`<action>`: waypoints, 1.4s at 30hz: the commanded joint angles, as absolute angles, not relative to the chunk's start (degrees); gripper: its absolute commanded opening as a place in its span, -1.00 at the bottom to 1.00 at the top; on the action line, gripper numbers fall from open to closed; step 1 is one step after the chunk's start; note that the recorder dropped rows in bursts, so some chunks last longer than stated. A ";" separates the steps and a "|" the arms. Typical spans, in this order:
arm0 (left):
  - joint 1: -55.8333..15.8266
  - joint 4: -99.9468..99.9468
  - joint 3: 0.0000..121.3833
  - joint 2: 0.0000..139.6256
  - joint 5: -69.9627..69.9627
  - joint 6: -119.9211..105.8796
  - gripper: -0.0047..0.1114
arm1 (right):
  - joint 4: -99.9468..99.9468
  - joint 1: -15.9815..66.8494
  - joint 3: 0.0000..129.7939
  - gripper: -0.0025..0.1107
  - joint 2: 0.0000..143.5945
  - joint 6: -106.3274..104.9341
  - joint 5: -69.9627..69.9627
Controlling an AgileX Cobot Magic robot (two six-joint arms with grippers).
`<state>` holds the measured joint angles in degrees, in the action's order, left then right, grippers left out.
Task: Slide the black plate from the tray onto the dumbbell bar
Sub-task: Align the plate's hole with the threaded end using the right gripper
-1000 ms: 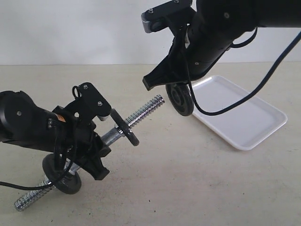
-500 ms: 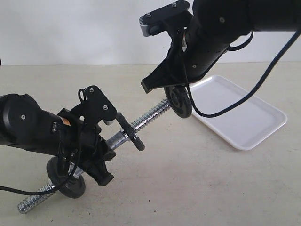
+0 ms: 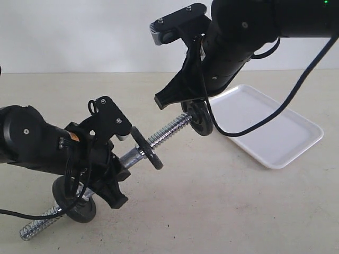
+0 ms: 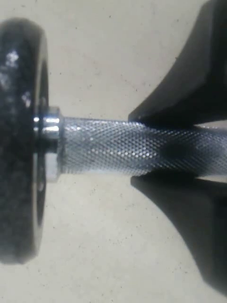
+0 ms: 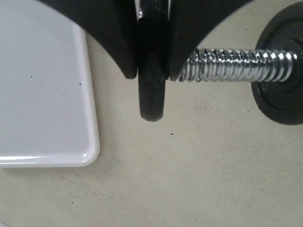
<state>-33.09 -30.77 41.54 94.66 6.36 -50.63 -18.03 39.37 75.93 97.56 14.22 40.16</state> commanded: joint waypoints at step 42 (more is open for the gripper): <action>-33.34 -32.05 43.38 92.33 -10.85 -50.07 -0.84 | -18.25 39.54 78.90 -0.96 97.78 14.19 41.02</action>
